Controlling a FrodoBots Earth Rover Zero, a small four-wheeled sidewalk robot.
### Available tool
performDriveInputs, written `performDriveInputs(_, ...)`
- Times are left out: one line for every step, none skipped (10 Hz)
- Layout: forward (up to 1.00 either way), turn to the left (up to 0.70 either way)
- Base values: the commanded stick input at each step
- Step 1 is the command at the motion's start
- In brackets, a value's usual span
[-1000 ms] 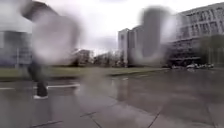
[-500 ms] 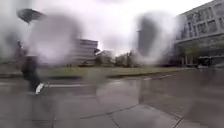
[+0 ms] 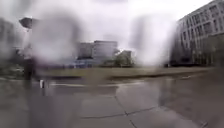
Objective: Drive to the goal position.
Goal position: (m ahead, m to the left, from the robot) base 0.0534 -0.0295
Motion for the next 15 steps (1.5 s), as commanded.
performDriveInputs(0.00, 0.70)
performDriveInputs(0.00, 0.70)
performDriveInputs(0.00, 0.70)
performDriveInputs(0.00, 0.70)
performDriveInputs(0.00, 0.70)
performDriveInputs(0.00, 0.70)
performDriveInputs(0.00, 0.70)
performDriveInputs(0.00, 0.70)
performDriveInputs(0.00, 0.70)
performDriveInputs(0.00, 0.70)
performDriveInputs(0.00, 0.70)
performDriveInputs(0.00, 0.70)
performDriveInputs(0.00, 0.70)
performDriveInputs(0.00, 0.70)
performDriveInputs(0.00, 0.70)
